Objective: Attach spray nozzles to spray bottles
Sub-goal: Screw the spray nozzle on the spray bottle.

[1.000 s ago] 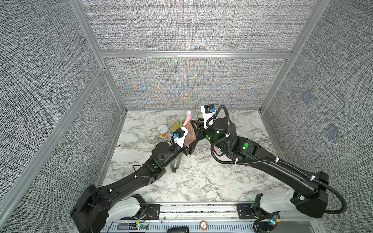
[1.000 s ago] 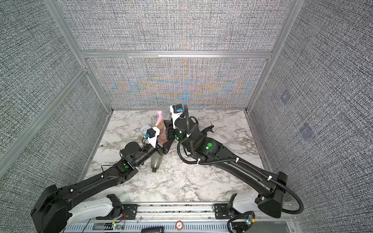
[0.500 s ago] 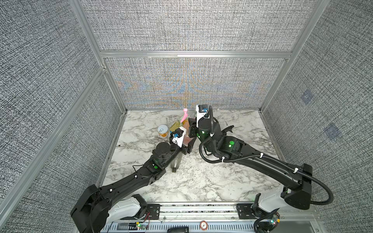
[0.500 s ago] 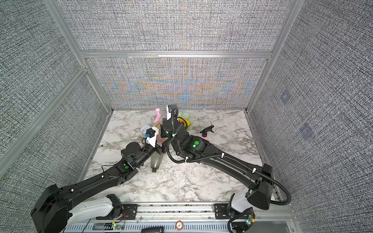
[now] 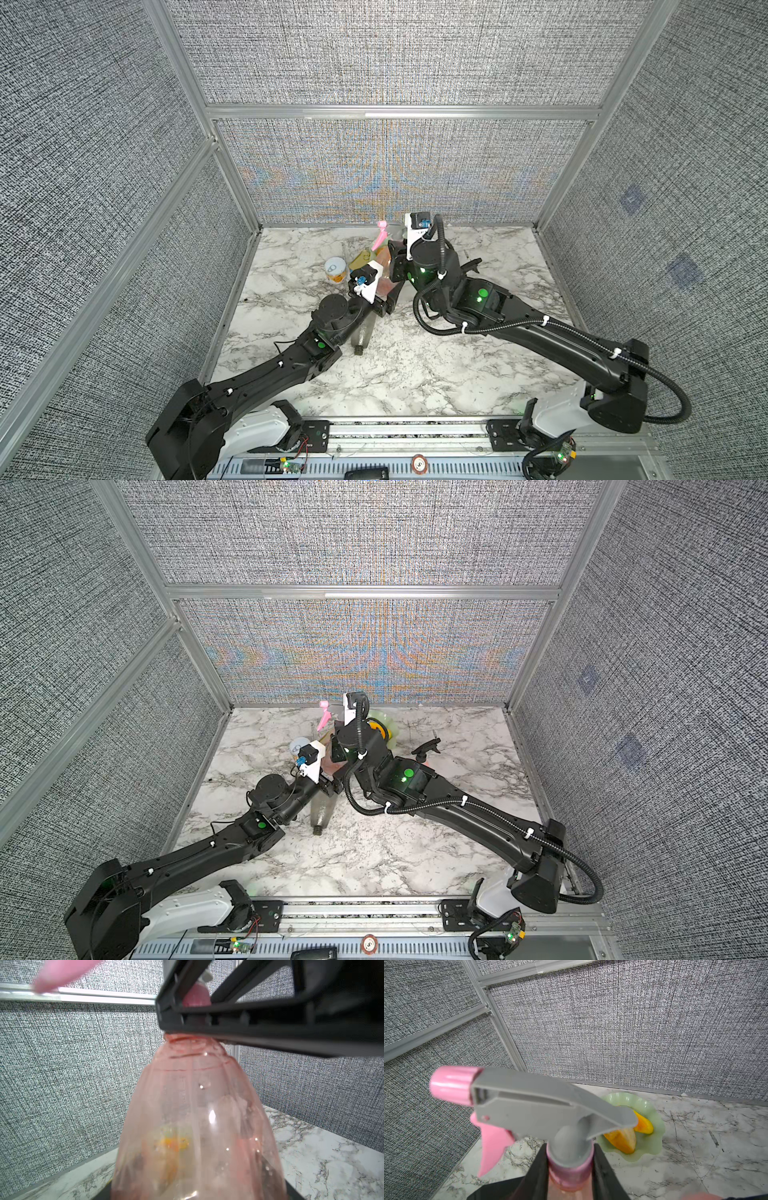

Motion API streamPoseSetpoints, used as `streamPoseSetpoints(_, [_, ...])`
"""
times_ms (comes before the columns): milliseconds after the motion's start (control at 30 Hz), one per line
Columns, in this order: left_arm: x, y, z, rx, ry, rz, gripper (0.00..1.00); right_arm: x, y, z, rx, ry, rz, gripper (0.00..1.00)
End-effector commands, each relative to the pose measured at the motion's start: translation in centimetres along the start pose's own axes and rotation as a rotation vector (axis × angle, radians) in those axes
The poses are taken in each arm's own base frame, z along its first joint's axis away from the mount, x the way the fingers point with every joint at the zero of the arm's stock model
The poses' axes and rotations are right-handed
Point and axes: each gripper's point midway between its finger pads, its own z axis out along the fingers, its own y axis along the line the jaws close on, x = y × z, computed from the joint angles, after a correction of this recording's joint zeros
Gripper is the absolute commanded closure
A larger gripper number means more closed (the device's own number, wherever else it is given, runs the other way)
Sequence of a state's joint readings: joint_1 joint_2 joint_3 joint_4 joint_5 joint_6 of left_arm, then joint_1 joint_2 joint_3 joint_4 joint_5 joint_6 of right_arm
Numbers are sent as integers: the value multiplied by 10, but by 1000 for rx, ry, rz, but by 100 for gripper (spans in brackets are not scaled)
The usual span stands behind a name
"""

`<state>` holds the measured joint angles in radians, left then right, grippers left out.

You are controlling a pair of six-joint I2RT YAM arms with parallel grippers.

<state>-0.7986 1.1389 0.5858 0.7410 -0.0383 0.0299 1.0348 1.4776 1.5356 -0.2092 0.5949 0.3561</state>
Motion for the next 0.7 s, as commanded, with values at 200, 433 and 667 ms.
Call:
streamPoseSetpoints(200, [-32, -28, -5, 154, -143, 42, 31, -15, 13, -30, -120, -10, -31, 65])
streamPoseSetpoints(433, [-33, -25, -6, 145, -153, 16, 31, -16, 23, -36, -170, 2, -51, 57])
streamPoseSetpoints(667, [-40, -18, -9, 112, -179, -32, 31, -16, 29, -41, -194, 0, -64, 52])
